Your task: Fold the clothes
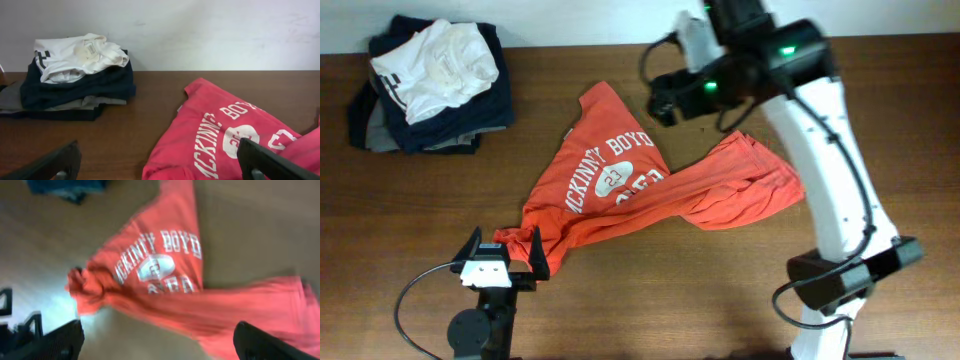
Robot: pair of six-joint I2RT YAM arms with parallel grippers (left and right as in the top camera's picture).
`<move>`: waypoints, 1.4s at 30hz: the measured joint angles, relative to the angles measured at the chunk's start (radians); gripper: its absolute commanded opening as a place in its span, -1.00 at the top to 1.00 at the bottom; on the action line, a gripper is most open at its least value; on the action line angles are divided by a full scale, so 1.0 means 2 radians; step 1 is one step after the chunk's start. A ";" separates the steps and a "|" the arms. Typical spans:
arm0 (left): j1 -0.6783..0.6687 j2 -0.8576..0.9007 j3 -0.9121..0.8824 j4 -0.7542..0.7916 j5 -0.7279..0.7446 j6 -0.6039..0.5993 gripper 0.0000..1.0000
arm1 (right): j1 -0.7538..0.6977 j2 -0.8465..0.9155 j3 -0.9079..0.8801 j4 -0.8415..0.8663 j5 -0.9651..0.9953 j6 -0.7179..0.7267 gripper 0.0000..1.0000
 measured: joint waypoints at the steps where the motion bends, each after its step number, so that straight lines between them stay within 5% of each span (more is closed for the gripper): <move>1: 0.000 0.000 0.000 0.000 0.000 0.000 -0.98 | -0.010 -0.002 0.000 -0.014 0.000 0.000 -0.97; 7: 0.000 0.009 0.039 0.067 0.000 -0.011 -0.98 | -0.024 -0.002 0.000 -0.019 0.000 0.000 -0.97; 10: 0.000 0.092 0.162 -0.070 0.000 -0.017 -0.98 | -0.025 -0.002 0.000 -0.020 0.022 0.000 -0.97; 13: 0.000 0.239 0.330 -0.205 0.000 -0.015 -0.98 | -0.025 -0.002 0.000 -0.022 0.030 0.000 -0.97; 16: 0.000 0.433 0.548 -0.423 -0.005 0.005 -0.98 | -0.025 -0.002 0.000 -0.027 0.033 0.000 -0.97; 19: 0.000 0.574 0.640 -0.532 0.034 0.006 -0.98 | -0.025 -0.002 0.000 -0.037 0.033 0.000 -0.97; 23: 0.035 0.677 0.649 -0.662 -0.030 -0.216 -0.98 | -0.025 -0.002 0.000 -0.046 0.046 0.000 -0.97; 26: 0.039 0.751 0.649 -0.667 -0.032 -0.266 -0.98 | -0.025 -0.002 0.000 -0.047 0.057 0.000 -0.97; 34: 0.039 0.933 0.649 -0.641 -0.032 -0.281 -0.98 | -0.025 -0.002 0.000 -0.053 0.072 0.000 -0.97; 37: 0.039 0.939 0.633 -0.591 -0.032 -0.281 -0.98 | -0.025 -0.002 0.000 -0.056 0.087 0.000 -0.97; 38: 0.039 0.941 0.620 -0.570 -0.032 -0.282 -0.91 | -0.025 -0.002 0.000 -0.056 0.092 0.000 -0.97; 41: 0.039 0.941 0.591 -0.559 -0.032 -0.286 -0.06 | -0.025 -0.002 0.000 -0.056 0.104 0.000 -0.97; 42: 0.039 0.941 0.588 -0.560 -0.032 -0.285 0.67 | -0.025 -0.002 0.000 -0.056 0.107 0.000 -0.97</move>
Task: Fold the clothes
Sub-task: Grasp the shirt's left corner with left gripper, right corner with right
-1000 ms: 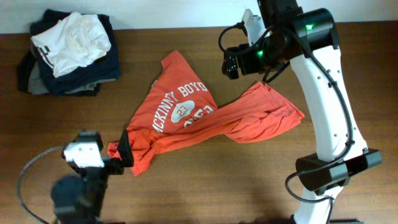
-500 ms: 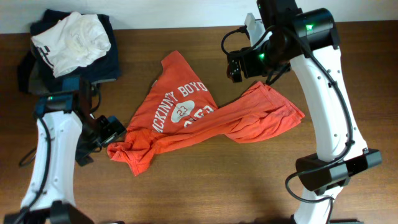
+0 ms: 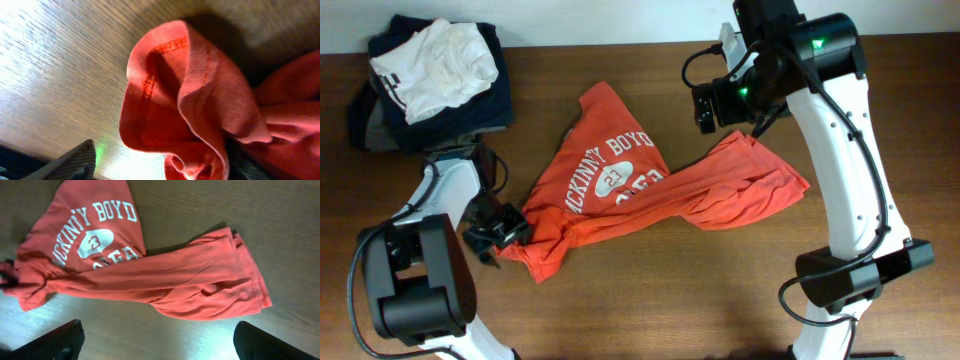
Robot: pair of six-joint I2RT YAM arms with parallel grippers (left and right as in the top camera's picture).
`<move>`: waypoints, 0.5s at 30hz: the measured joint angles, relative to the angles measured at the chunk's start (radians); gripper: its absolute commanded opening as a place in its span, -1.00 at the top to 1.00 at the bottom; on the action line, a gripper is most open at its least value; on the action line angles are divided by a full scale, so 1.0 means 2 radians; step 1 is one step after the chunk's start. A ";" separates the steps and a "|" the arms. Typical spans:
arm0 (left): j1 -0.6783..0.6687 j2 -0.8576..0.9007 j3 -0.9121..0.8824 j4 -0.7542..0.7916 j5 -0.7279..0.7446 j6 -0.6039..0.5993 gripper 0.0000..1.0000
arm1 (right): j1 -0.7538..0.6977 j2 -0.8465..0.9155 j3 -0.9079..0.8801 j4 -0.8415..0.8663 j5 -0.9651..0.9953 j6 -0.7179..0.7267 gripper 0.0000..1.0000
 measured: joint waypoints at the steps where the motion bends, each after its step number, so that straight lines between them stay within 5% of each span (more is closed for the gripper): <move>1: 0.000 0.000 -0.001 -0.001 0.000 -0.001 0.99 | 0.000 0.000 0.000 -0.001 0.006 0.001 -0.98; 5: 0.000 0.000 -0.002 -0.020 0.000 -0.001 0.99 | -0.033 0.000 0.000 -0.020 0.075 0.059 -0.97; 10: 0.000 0.000 -0.002 -0.029 -0.017 -0.001 0.99 | -0.162 0.002 -0.004 -0.020 0.099 0.089 -0.97; 12: 0.000 0.000 -0.002 -0.028 -0.019 -0.001 0.99 | -0.185 0.008 -0.050 -0.014 0.093 0.090 -0.85; 15: 0.000 0.000 -0.002 -0.023 -0.021 -0.001 0.99 | -0.183 0.030 -0.199 0.094 -0.039 0.042 -0.59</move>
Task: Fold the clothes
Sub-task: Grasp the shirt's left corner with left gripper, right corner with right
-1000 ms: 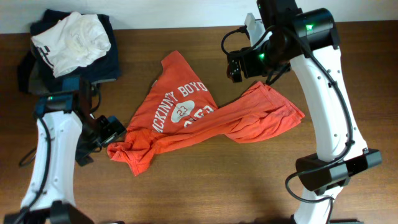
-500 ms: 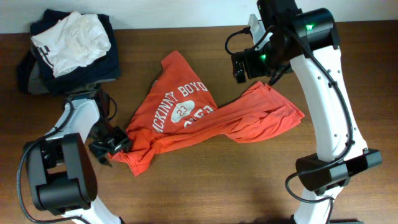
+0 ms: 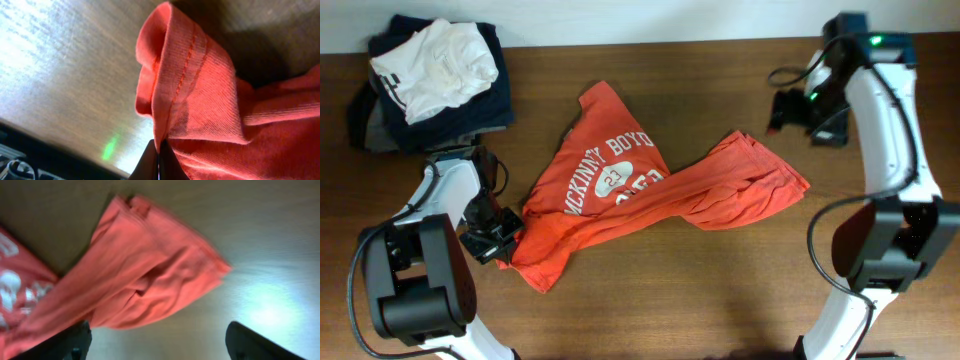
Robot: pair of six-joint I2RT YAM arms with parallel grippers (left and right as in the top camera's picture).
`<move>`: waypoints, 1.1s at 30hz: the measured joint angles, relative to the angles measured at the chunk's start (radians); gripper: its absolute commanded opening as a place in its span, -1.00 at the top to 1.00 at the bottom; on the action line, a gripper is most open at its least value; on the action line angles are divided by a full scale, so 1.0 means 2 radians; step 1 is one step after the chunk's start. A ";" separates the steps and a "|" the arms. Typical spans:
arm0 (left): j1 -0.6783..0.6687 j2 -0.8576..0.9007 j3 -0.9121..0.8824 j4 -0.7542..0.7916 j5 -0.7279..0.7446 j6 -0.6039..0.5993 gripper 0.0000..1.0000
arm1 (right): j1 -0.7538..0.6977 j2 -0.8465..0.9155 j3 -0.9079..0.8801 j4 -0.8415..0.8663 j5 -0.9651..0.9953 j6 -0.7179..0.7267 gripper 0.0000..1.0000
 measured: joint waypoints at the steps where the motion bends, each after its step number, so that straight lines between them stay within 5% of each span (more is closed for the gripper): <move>1: 0.000 0.000 0.000 0.002 0.000 0.000 0.99 | 0.003 0.003 -0.033 0.033 -0.019 -0.009 -0.58; 9: 0.000 0.000 0.000 0.002 -0.002 0.000 0.98 | 0.013 0.006 -0.196 0.226 -0.038 -0.074 -0.45; 27: 0.000 0.000 0.000 0.003 -0.002 0.000 0.95 | 0.013 0.046 -0.204 0.264 -0.018 -0.076 -0.29; 33: 0.000 0.000 0.000 0.005 -0.002 0.000 0.95 | 0.014 0.046 -0.210 0.263 -0.017 -0.076 -0.07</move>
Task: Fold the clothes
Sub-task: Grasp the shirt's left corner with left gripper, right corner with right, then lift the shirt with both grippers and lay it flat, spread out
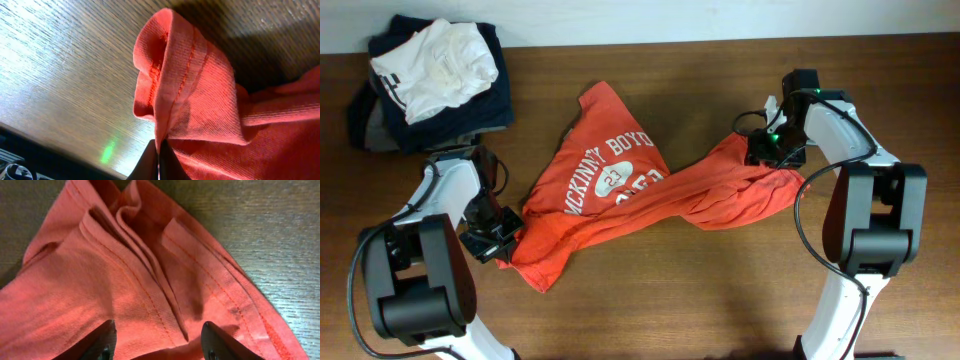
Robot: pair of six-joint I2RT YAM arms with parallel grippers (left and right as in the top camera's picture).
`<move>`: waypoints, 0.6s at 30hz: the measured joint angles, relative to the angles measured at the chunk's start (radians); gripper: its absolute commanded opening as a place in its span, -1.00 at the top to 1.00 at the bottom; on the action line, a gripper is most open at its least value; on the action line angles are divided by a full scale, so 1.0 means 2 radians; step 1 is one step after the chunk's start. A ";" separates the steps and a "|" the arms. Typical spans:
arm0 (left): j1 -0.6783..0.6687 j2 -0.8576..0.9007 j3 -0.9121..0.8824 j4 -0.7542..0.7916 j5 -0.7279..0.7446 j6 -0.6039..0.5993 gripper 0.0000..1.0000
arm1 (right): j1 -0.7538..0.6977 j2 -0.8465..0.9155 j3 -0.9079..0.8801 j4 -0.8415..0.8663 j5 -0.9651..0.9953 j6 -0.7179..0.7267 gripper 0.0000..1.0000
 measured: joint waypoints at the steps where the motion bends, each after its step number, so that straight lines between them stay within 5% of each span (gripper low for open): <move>1: 0.000 0.000 0.000 0.000 0.000 0.000 0.95 | 0.000 0.000 0.000 0.000 0.000 0.000 -0.06; 10: 0.000 0.000 0.000 0.002 0.000 0.000 0.97 | 0.000 0.000 -0.022 0.005 0.002 0.000 0.44; 15: 0.000 0.000 0.000 0.002 0.000 0.000 0.99 | 0.000 0.001 0.003 -0.016 0.010 -0.003 0.93; 18: 0.000 0.000 0.006 -0.029 0.000 0.000 0.99 | 0.000 0.002 0.066 -0.072 0.045 0.022 0.92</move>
